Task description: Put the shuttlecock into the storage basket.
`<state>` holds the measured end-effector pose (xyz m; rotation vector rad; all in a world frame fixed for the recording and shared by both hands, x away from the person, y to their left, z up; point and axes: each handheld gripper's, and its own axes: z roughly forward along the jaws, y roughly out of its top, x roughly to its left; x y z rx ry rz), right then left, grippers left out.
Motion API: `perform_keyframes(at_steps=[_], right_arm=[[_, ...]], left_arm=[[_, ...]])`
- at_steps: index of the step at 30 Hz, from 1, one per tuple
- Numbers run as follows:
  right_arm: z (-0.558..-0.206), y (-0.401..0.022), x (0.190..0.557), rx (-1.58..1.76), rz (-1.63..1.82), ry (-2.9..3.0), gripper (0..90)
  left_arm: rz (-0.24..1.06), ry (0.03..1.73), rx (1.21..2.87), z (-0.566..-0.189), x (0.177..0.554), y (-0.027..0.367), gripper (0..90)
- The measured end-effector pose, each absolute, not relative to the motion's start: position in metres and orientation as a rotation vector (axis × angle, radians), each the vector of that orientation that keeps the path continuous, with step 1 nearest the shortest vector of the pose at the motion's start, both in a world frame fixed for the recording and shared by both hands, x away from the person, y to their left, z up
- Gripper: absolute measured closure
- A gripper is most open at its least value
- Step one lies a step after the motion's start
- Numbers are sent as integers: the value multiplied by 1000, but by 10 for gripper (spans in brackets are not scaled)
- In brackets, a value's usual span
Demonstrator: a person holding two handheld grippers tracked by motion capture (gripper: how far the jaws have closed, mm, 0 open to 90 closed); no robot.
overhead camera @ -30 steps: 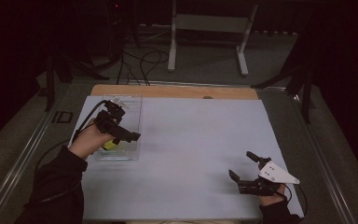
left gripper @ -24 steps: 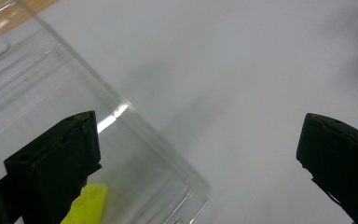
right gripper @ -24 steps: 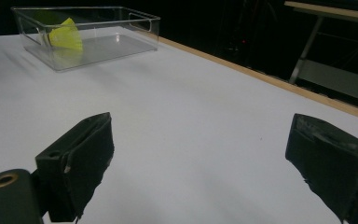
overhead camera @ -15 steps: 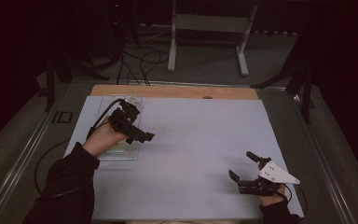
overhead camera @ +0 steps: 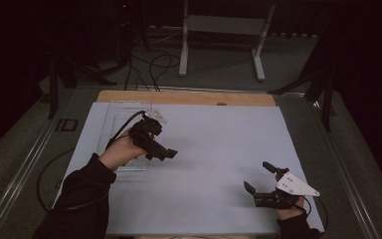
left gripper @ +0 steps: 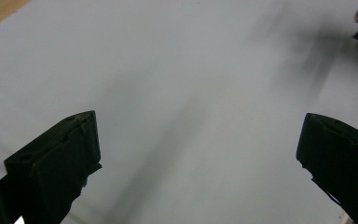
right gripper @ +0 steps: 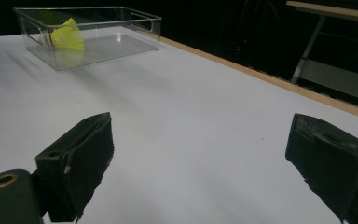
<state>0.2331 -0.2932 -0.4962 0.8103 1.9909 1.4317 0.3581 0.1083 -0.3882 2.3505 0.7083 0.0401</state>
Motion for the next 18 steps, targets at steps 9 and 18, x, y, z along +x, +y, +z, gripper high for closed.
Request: perform_keyframes(at_steps=[9,18], right_arm=[[-496,-294,233,809,1431,1990,75],[-496,-293,233,807,1432,1991,75]], left_arm=[[25,630,2370,-400,348,94,1],[8,556,2375,-413,337,87,1]])
